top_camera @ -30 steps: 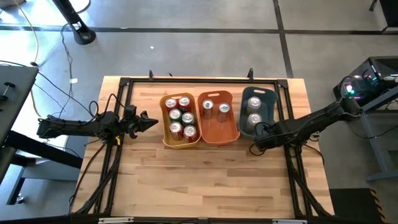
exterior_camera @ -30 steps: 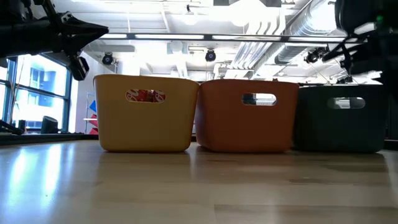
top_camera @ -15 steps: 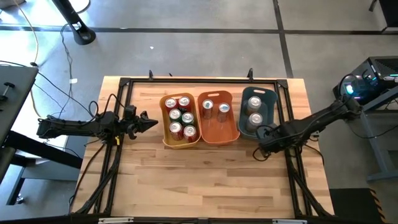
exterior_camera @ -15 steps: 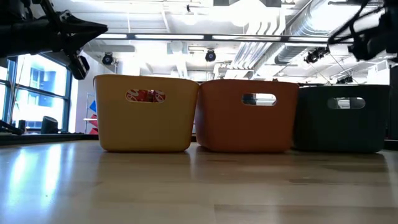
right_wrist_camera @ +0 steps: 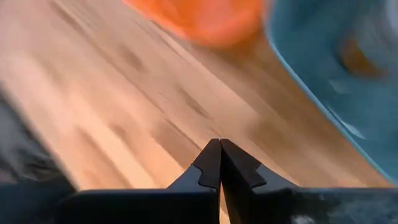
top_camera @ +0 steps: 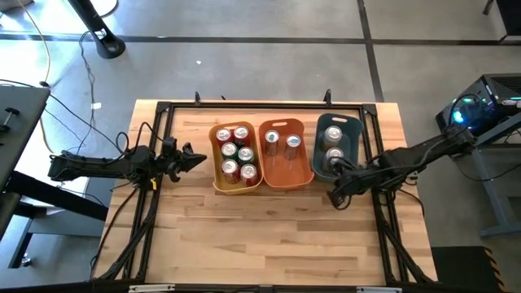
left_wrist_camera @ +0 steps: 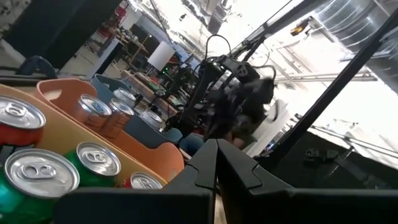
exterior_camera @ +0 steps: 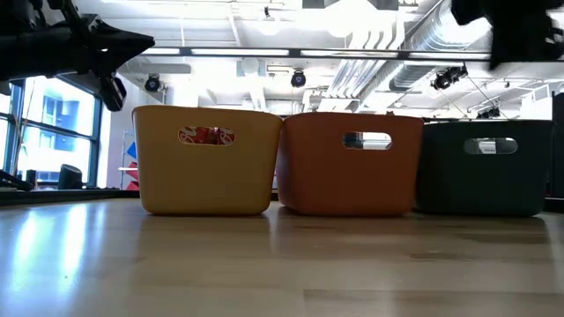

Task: Sort soda cans
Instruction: Return to Home Position

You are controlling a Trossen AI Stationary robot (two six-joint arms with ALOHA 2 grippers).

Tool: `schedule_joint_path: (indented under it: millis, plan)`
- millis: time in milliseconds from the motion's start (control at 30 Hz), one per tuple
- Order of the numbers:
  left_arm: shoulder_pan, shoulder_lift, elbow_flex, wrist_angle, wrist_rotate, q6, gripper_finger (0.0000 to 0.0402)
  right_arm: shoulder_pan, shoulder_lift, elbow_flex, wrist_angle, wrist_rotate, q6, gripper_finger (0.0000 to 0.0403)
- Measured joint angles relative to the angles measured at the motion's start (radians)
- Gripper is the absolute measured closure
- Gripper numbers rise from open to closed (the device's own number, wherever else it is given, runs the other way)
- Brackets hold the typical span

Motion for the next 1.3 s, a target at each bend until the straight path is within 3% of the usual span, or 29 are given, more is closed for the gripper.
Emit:
schedule_joint_path:
  millis: [267,567,900,1200,1300]
  plan:
    - [0.0,-0.001,0.0,0.03,0.0,0.132,0.0401,-0.032,-0.13,0.0,0.323,0.229,-0.146,0.0403]
    - [0.0,0.0,0.0,-0.036,0.0,0.266,0.0402,-0.12,-0.158,0.0,0.477,0.256,-0.289,0.0403]
    - [0.0,0.0,0.0,-0.159,-0.001,0.18,0.0402,-0.203,-0.145,0.0,0.522,0.133,-0.389,0.0403]
    - [0.0,0.0,0.0,-0.157,-0.001,0.178,0.0402,-0.296,-0.164,-0.003,0.39,-0.052,-0.482,0.0403]
    - [0.0,0.0,0.0,-0.157,-0.002,0.178,0.0401,-0.289,-0.217,-0.083,0.478,-0.077,-0.495,0.0403]
